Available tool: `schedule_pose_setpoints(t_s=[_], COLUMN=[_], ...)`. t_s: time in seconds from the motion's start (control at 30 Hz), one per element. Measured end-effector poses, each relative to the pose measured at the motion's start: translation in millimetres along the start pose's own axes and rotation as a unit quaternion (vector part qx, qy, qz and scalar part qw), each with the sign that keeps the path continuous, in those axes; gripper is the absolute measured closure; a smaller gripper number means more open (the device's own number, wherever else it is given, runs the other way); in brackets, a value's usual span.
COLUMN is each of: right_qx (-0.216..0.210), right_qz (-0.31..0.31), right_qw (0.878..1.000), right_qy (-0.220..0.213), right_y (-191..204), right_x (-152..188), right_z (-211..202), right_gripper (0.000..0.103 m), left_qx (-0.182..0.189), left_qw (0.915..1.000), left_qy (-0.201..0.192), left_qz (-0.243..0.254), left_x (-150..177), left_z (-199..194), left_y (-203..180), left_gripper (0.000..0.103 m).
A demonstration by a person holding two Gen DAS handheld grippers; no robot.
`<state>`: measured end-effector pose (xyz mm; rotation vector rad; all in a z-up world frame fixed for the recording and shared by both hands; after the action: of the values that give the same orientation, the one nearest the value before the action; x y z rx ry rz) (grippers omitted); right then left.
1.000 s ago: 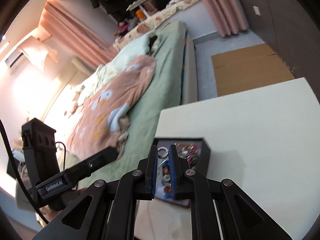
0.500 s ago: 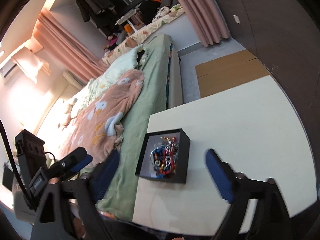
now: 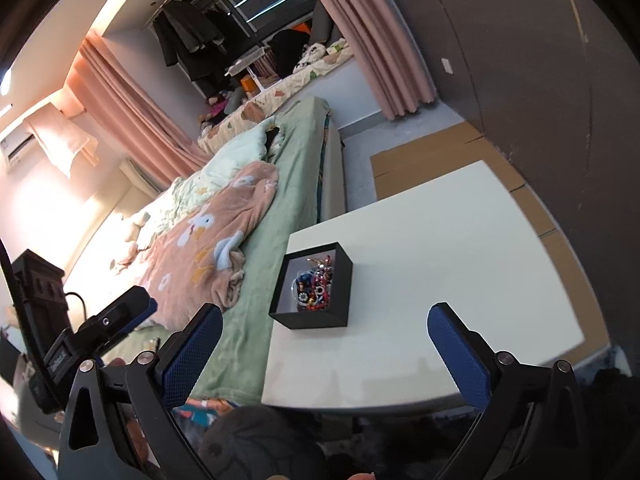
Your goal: Organize jewelry
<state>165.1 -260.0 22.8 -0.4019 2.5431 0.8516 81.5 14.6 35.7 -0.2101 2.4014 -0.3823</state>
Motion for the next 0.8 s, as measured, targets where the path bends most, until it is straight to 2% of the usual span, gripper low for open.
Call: schedule_pose_setpoints(t_s=[0.37,0.57,0.8], right_qx=[0.037,0.079,0.083], right_qz=[-0.024,-0.039,-0.054], right_qw=[0.999,0.995,0.994], right_qy=[-0.027,-0.051,-0.054], right_y=[12.5,14.4,21.0], right_x=[29.8,43.9,56.6], right_z=[-42.5,-62.2,-75.0], right_gripper=[0.0,0.0,0.0], left_qx=[-0.039,-0.046,-0.06], left_qw=[0.9975,0.996,0.9945], left_qy=[-0.027,-0.047,-0.058], left_qz=[0.051,0.061,0.064], left_x=[27.8,42.0,54.7], left_z=[-37.3,-54.4,-69.4], left_y=[-28.6,-34.6,-37.9], left_gripper=[0.0,0.0,0.0])
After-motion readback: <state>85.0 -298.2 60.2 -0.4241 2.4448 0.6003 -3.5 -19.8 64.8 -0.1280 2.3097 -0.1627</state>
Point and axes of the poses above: each gripper's, at about its wrist camera, not at the fingertips, and z roughly the way its jaws point, y to its left, x to its underside, the point moved 4 cm from there along z, roughly the way its jaws point, and after that the axes turned 13 degrees about y, right-handed, at the moved point
